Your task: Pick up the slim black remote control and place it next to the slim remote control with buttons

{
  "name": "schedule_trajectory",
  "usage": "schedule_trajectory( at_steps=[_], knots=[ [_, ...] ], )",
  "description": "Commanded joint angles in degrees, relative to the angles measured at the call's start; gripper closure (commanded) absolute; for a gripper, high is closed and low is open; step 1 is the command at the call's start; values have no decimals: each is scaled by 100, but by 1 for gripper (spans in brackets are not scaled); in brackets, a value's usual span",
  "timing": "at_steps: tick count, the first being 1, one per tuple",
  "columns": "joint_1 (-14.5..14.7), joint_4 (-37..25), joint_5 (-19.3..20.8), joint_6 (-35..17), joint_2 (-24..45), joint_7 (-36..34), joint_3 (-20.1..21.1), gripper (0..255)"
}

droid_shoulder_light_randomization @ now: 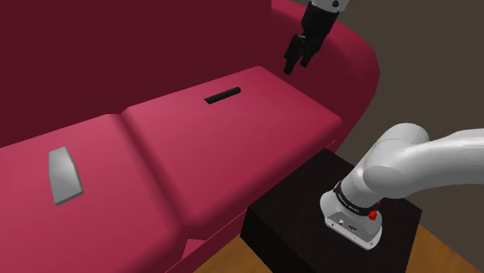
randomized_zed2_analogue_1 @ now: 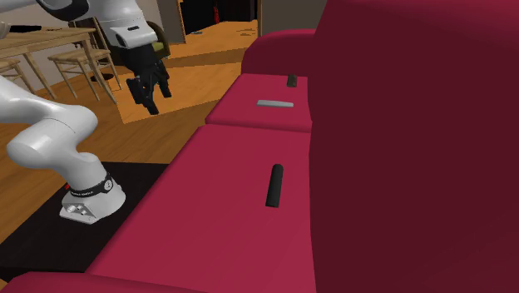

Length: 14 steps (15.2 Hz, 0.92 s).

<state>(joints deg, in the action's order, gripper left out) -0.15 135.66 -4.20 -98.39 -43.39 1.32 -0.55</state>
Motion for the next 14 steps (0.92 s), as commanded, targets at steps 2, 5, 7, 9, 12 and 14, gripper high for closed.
schedule_trajectory(
  at_steps=[2,5,7,9,12,14],
  knots=[
    [43,17,69,-154,152,280,-95,0],
    [185,1,251,-612,661,1104,-371,0],
    [283,-62,344,-908,1038,1644,-541,0],
    [383,-165,410,-1192,1439,2178,-699,0],
    [534,-388,458,-1586,2074,2972,-905,0],
    [628,-578,453,-1823,2512,3498,-1016,0]
  ],
)
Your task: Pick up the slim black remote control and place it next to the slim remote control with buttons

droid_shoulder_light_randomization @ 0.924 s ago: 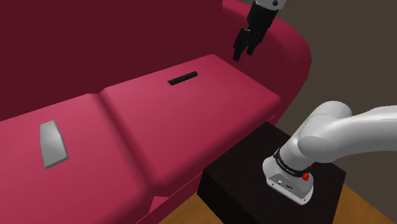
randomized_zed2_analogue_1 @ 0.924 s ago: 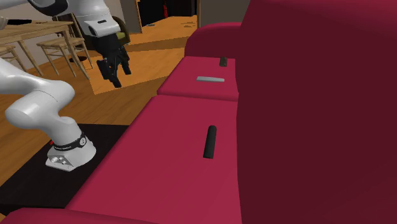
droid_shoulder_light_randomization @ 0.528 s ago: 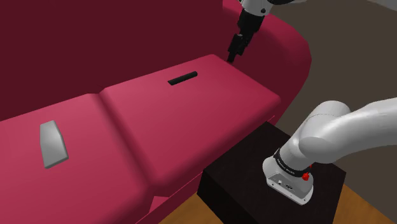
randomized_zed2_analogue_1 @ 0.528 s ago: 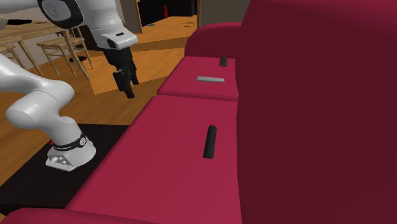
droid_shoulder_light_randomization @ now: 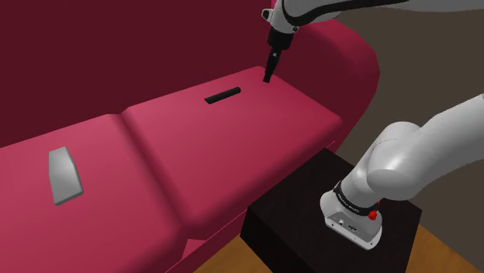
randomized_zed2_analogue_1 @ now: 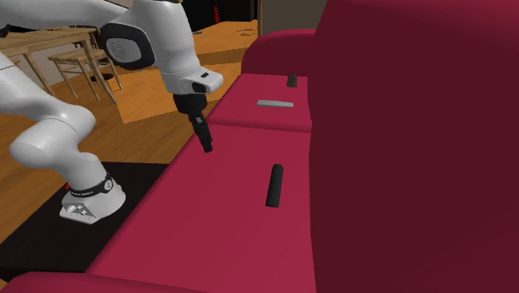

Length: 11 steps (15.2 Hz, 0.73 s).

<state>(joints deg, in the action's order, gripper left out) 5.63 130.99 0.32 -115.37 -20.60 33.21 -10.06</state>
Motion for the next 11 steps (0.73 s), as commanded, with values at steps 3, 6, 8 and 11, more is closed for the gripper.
schedule_trajectory(
  at_steps=[3,6,8,11],
  knots=[
    [181,-450,-52,-439,903,1088,-191,0],
    [281,-846,-147,-700,1576,1850,-256,0],
    [322,-1137,-221,-844,2021,2341,-256,0],
    [349,-1608,-321,-1019,2674,3039,-199,0]
  ],
)
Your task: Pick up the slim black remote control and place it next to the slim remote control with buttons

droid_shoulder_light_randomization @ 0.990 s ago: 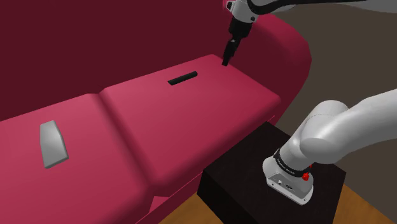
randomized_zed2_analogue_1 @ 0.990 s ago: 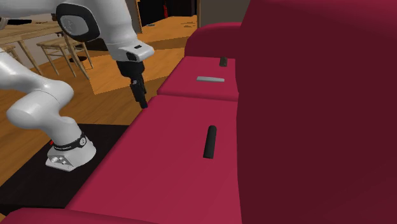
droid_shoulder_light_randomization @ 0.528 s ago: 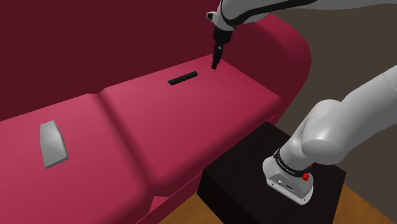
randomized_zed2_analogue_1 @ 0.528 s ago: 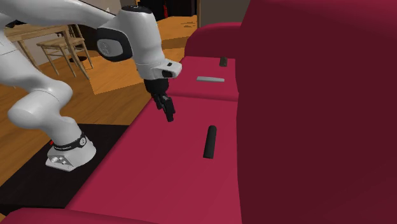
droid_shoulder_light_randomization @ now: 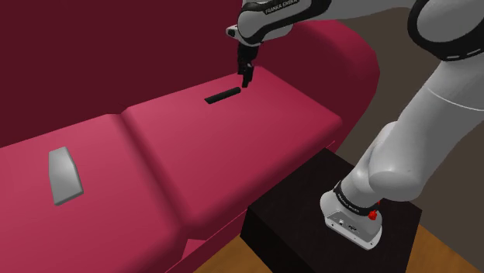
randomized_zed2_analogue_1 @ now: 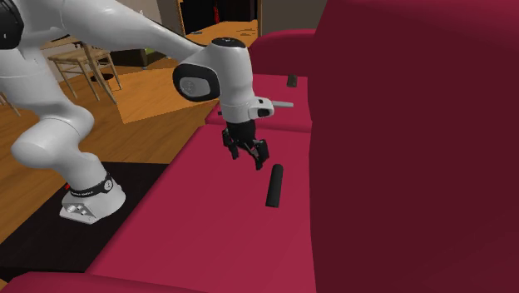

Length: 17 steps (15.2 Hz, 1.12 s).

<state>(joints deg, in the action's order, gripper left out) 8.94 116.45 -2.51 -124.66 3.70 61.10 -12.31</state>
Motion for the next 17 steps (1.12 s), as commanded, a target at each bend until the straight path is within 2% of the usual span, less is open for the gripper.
schedule_trajectory(
  at_steps=[1,8,17],
  knots=[
    [20,-319,-65,-138,457,471,56,0],
    [2,-1540,-88,-361,1868,1815,386,0],
    [-31,-1449,-151,-797,2215,1854,421,0]
  ],
)
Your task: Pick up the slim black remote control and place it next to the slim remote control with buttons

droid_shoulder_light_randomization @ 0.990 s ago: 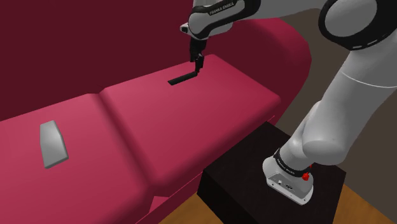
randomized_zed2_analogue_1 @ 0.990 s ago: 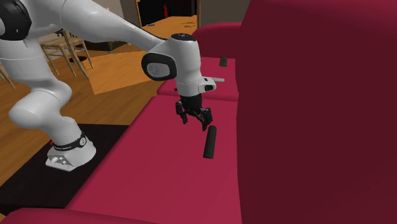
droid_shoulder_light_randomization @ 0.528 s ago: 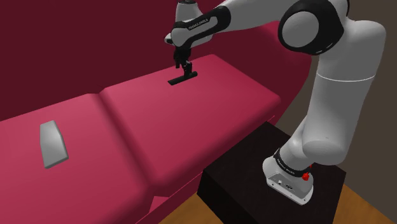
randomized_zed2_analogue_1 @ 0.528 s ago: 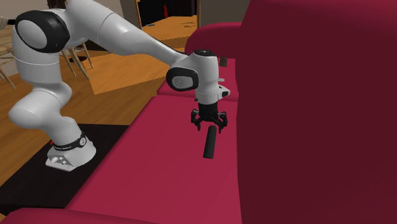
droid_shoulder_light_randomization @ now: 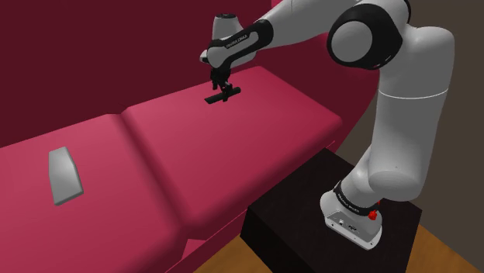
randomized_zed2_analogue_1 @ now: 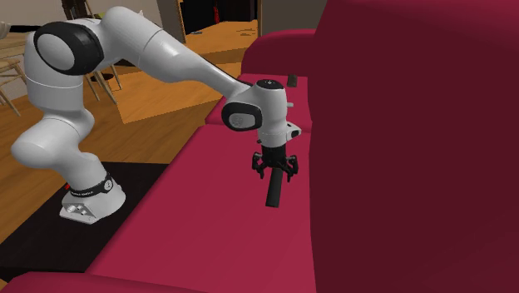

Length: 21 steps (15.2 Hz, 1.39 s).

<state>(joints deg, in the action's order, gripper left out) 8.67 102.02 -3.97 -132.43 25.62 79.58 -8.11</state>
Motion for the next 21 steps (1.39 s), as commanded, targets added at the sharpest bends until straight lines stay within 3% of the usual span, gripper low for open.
schedule_trajectory(
  at_steps=[1,7,8,17,21],
  knots=[
    [-4,-6,-4,-20,23,5,2,0],
    [-4,-6,-4,-19,22,5,2,0],
    [-4,-6,-4,-19,22,5,2,255],
    [-4,-7,-4,-20,23,5,2,255],
    [7,-93,27,225,-137,-13,-15,255]
  ],
)
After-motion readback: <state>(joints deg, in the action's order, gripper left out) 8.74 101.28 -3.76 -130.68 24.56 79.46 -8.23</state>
